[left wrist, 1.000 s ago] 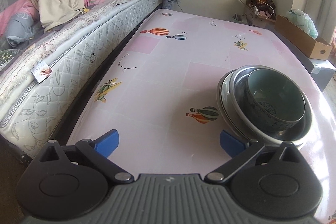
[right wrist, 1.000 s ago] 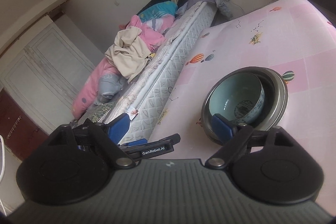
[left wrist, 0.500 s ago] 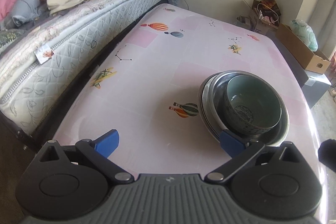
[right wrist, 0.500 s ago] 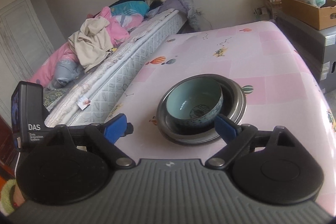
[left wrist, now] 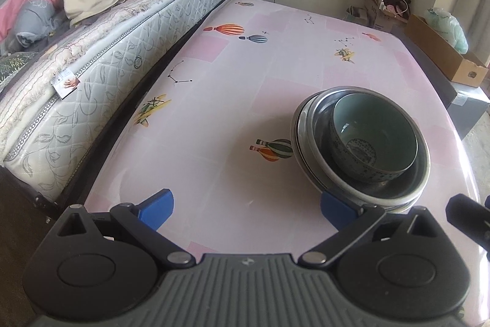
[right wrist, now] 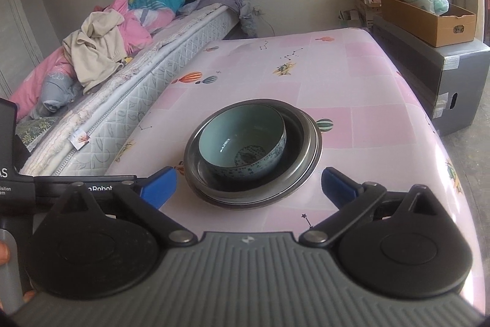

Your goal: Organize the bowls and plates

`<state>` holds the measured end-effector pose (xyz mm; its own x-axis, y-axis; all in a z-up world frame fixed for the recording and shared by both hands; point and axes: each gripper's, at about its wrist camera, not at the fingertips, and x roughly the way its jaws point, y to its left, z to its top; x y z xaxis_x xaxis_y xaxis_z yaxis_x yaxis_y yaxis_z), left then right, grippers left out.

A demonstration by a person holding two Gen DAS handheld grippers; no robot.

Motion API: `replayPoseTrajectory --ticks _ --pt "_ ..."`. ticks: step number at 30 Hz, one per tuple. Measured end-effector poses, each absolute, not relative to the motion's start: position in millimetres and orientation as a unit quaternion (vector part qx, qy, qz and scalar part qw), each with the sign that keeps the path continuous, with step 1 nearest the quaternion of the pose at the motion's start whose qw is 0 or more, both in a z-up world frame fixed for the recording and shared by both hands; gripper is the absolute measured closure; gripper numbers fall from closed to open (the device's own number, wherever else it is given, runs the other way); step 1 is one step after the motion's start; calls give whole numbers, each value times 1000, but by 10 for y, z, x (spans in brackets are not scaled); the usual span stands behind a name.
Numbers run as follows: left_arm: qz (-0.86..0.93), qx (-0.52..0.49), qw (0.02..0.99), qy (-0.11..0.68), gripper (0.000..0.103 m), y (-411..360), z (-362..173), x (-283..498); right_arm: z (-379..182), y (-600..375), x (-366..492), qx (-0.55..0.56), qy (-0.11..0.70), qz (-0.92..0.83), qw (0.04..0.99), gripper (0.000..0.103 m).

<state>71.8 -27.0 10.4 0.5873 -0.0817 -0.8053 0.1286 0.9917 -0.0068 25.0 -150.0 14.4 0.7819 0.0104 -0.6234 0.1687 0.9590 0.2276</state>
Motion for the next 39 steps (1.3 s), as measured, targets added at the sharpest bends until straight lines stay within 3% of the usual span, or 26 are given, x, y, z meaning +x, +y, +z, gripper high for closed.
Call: replayPoseTrajectory --ticks 39 --pt "-116 57 867 481 0 -467 -25 595 -119 -1585 331 125 398 -104 903 2"
